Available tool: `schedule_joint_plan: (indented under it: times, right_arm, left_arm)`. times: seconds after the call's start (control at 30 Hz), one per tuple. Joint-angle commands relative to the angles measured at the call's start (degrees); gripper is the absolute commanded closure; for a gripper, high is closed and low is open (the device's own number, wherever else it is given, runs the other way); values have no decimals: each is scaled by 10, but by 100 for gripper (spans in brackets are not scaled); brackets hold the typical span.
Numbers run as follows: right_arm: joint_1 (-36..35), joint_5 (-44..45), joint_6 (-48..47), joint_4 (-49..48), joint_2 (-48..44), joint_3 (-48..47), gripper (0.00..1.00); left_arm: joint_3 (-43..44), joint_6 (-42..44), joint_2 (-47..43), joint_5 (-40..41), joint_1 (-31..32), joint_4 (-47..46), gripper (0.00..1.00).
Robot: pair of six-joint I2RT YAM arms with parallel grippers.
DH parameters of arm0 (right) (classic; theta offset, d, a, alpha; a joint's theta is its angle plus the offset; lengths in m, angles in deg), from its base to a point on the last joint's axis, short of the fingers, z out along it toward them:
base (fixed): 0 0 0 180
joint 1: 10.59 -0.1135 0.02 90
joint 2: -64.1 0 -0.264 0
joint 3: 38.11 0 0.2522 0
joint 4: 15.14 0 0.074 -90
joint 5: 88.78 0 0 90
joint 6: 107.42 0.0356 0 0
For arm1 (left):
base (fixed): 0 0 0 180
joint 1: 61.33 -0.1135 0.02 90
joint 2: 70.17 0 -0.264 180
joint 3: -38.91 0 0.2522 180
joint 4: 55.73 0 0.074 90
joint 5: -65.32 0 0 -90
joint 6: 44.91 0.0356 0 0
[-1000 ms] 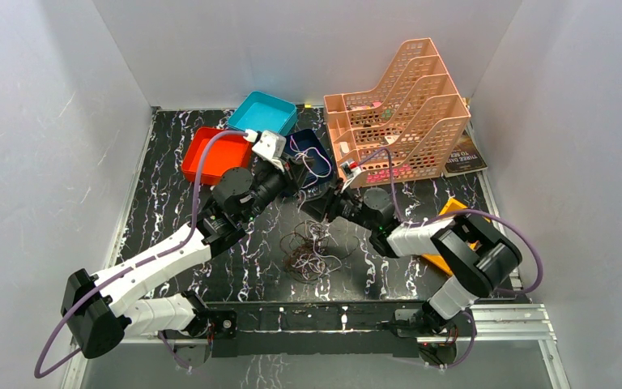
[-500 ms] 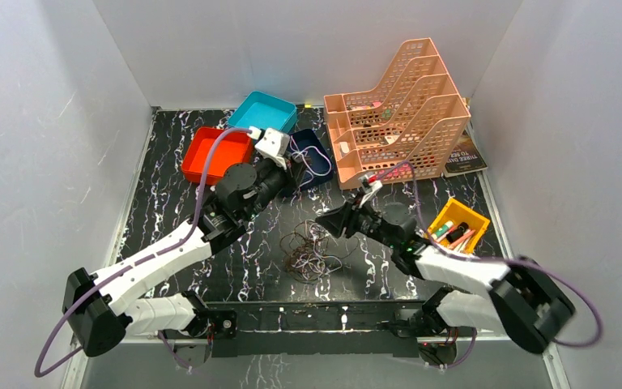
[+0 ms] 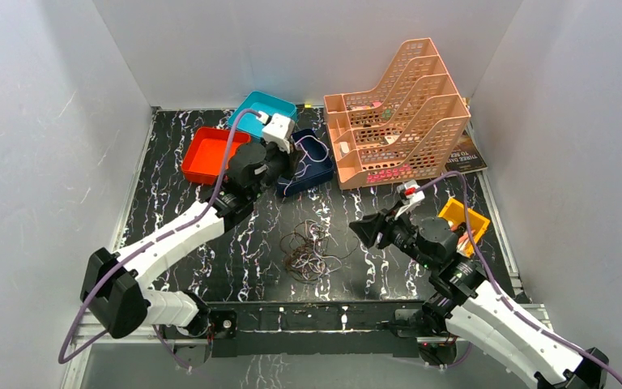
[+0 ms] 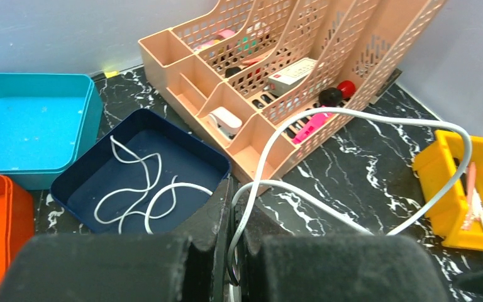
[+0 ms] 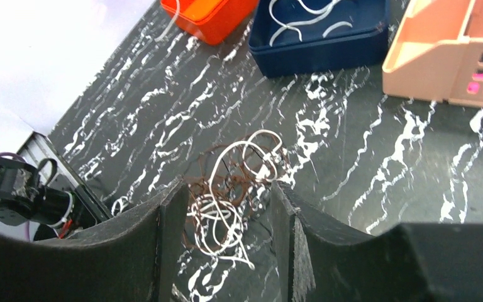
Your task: Untangle the cables
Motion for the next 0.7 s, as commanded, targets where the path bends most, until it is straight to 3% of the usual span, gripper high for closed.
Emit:
schedule_joint_plan:
  times: [0.0,0.17,0.67]
  right_arm:
    - [-2,21,-1,85,-27,-30,40]
    - [-2,22,0,92,-27,-33,40]
    - [-1,50,-23,142,-46,-42,39]
  left_arm:
    - [13,17,14,-48,-34,-26,100]
    - [33,31,78,-92,-76,-44,100]
    - [104,54,281,-171,-150,-222,100]
